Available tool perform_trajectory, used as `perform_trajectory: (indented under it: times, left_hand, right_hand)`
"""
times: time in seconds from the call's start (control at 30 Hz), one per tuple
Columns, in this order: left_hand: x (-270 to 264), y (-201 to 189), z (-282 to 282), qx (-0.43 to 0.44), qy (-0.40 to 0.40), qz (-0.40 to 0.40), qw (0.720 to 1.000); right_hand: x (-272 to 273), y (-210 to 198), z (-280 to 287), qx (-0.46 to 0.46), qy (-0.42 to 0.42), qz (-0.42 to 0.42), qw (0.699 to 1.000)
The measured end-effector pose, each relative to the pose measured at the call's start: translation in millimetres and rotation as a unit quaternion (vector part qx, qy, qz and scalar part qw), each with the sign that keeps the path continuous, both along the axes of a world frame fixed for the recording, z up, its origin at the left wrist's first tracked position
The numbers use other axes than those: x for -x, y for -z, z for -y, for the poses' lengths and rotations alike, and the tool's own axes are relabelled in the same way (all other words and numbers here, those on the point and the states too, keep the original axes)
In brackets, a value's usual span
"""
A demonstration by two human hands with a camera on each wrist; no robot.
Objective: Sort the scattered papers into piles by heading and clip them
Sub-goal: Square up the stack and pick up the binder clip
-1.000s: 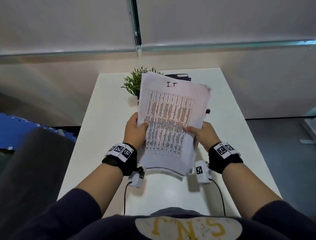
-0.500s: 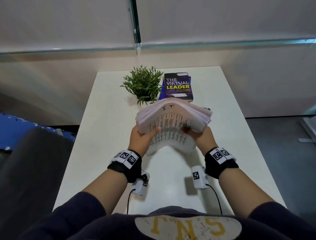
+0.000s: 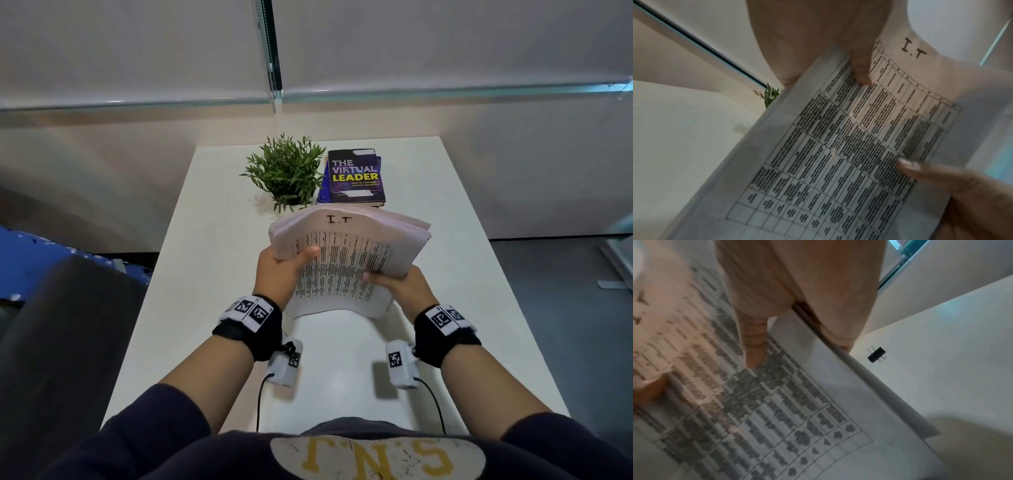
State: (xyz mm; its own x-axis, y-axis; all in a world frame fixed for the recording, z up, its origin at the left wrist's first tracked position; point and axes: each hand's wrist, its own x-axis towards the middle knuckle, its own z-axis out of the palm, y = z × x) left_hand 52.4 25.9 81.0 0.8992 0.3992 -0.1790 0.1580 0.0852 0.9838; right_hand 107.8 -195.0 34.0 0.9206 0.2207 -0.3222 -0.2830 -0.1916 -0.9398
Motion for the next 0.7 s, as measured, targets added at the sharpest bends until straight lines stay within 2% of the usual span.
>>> perform_trajectory:
  times: [0.1,0.2,0.27,0.33,0.4,0.5,0.57,0.63,0.7]
  left_hand:
    - [-6,-12,-13,0.031,-0.035,0.004,0.999]
    - [-10,-23,-26,0.143,-0.071,0.059,0.985]
    - [-14,-27,-29,0.207,-0.08,0.075,0.972]
    - [-15,-25,-25,0.249,-0.088,0.061,0.963]
    - [-14,-18,-17,0.266,-0.079,0.037,0.96]
    - [-8,-4,-14,0.295,-0.048,0.035,0.954]
    - [-3,2,-27,0.262,-0.061,0.014,0.963]
    - [3,10,-48,0.176,-0.064,-0.015,0.982]
    - [12,20,-63,0.073,-0.033,-0.04,0.996]
  right_hand:
    - [-2,6,20,-0.009,0.0,-0.025,1.0]
    - [0,16,44,-0.04,-0.021,-0.075,0.996]
    - [0,24,51,-0.16,0.034,-0.123,0.979]
    - [1,22,46,-0.288,0.087,-0.154,0.941]
    - [3,18,36,-0.334,0.11,-0.18,0.918]
    - [1,19,35,-0.252,0.123,-0.173,0.944]
    - [-4,21,46,-0.201,0.136,-0.133,0.961]
    - [-2,15,56,-0.199,0.139,-0.083,0.967]
    - [1,9,64,-0.207,0.129,-0.048,0.969]
